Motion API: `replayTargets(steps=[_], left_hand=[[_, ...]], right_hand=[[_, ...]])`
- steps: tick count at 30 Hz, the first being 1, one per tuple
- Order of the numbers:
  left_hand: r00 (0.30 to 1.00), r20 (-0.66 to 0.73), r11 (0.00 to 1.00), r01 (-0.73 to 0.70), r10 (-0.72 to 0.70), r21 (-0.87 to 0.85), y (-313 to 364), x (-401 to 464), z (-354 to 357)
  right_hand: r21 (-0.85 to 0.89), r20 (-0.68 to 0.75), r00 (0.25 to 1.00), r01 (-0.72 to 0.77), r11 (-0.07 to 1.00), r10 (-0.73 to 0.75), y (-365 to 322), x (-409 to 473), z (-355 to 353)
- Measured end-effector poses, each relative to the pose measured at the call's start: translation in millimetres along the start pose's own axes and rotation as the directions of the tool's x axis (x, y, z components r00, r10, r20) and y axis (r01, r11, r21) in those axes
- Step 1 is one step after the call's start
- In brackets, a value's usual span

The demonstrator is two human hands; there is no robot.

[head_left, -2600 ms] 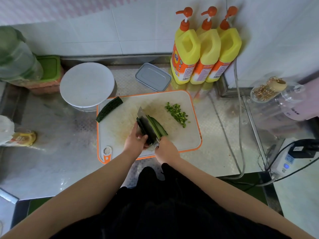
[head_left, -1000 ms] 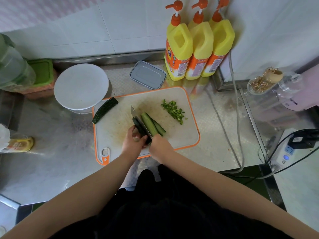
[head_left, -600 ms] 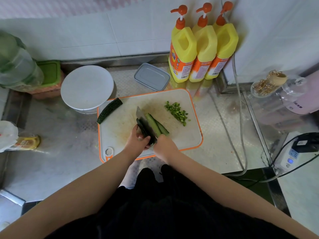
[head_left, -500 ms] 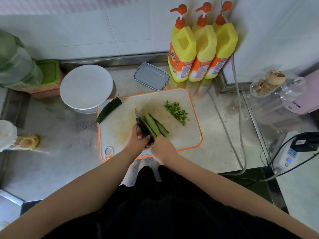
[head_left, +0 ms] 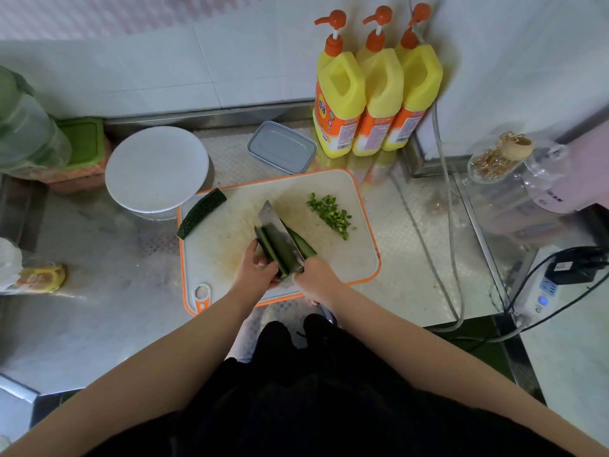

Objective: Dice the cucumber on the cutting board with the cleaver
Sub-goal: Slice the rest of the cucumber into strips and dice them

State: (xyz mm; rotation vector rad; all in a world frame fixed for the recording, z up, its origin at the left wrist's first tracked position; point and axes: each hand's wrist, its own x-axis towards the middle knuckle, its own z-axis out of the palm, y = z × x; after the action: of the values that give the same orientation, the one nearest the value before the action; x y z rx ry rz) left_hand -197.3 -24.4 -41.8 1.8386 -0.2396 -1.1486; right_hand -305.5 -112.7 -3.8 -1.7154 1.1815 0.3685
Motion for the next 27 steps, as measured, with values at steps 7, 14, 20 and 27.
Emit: replayTargets(steps=[7,14,20,27], left_hand=[[1.000,0.015,1.000,-0.022,0.022,0.016,-2,-1,-1],[1.000,-0.015,1.000,-0.006,0.006,-0.014,-3,0,1],[1.000,-0.023,1.000,-0.014,0.014,0.005,-1,-2,2],[1.000,-0.022,1.000,-0.007,0.008,0.026,-2,3,1]], right_hand=[[-0.123,-0.067,0.997,0.037,0.992,-0.045,-8,-6,11],[-0.168,-0.071,0.997,0.019,0.986,-0.031,-36,7,10],[-0.005,-0.044,0.996,0.074,0.997,-0.074,1,-1,-2],[0.036,-0.146,0.975,0.177,0.984,-0.170,15,-22,-3]])
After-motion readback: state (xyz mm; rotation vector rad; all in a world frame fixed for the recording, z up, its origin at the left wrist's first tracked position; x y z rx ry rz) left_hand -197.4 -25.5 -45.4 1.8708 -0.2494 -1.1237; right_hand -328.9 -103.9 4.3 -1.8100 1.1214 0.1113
